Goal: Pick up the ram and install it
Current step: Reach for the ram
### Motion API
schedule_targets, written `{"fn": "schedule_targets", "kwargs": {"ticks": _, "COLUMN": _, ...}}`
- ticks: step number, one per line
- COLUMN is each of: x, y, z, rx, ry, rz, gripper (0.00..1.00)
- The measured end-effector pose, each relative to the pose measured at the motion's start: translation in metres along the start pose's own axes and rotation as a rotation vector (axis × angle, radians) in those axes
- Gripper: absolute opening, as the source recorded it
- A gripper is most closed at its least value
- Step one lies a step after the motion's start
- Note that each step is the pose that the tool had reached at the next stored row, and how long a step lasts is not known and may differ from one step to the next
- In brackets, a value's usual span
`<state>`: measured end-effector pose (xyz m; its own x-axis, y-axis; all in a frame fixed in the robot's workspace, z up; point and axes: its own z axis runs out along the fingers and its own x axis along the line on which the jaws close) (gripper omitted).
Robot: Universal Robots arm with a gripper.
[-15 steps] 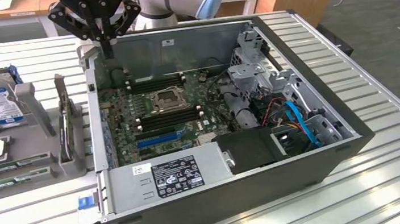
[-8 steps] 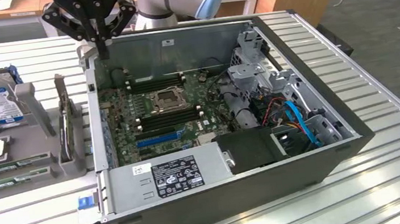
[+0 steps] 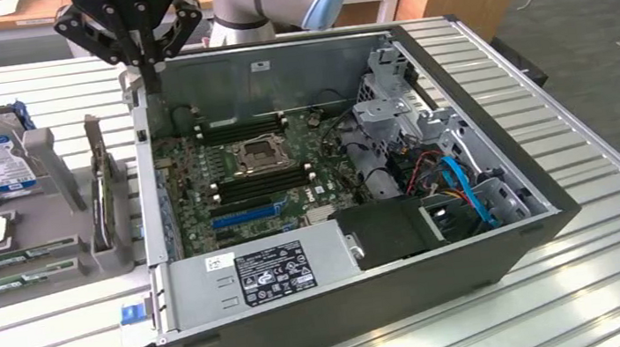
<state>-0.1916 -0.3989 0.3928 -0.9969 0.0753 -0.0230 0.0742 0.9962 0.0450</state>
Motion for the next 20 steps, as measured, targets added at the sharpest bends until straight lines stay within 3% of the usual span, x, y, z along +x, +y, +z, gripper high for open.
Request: {"fn": "schedule_targets", "kwargs": {"ticks": 20, "x": 0.025, "y": -0.0019, "z": -0.0001, "rx": 0.0001, "ry": 0.0017, "rz": 0.000, "gripper": 0.10}}
